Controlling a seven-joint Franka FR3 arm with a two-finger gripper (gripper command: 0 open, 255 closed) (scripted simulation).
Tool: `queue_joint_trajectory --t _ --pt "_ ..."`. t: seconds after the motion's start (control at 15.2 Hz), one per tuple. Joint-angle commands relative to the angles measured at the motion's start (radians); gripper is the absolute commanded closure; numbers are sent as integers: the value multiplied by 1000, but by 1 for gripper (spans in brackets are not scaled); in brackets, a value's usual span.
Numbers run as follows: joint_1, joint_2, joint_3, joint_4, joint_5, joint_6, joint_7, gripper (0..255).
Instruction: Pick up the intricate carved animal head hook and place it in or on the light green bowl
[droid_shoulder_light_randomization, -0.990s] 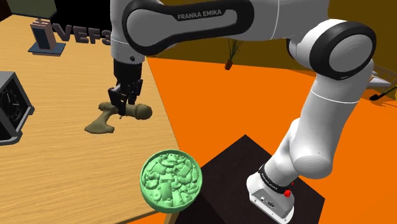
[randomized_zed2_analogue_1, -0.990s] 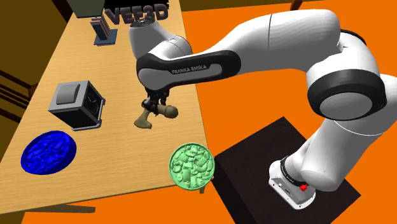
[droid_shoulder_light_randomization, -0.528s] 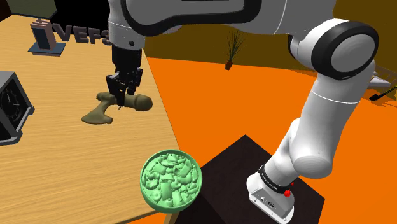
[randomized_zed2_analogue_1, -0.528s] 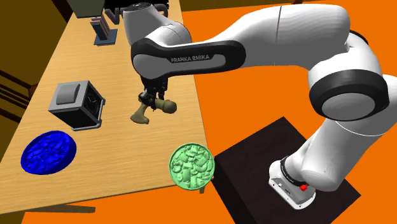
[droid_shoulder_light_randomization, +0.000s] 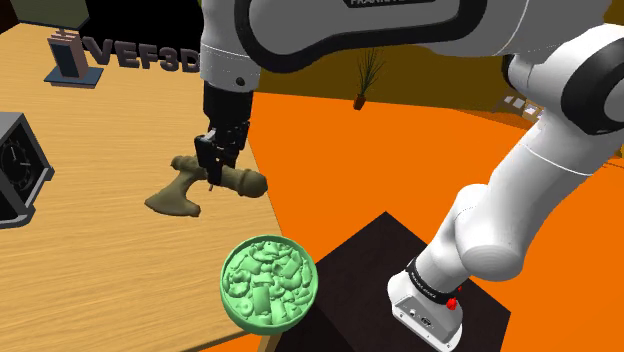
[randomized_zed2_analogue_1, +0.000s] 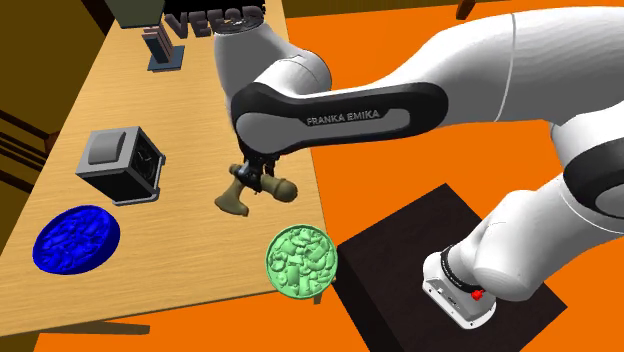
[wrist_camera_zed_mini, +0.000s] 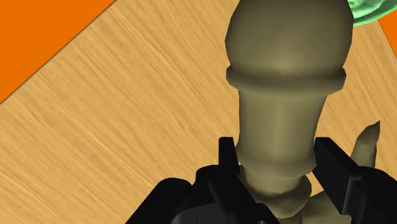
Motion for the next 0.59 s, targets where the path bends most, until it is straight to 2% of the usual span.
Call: queue_joint_trajectory --t 0.0,0.53 --pt "7 -73 8 -77 27 10 6 255" --pt "68 -351 40 -337 137 14 43 255"
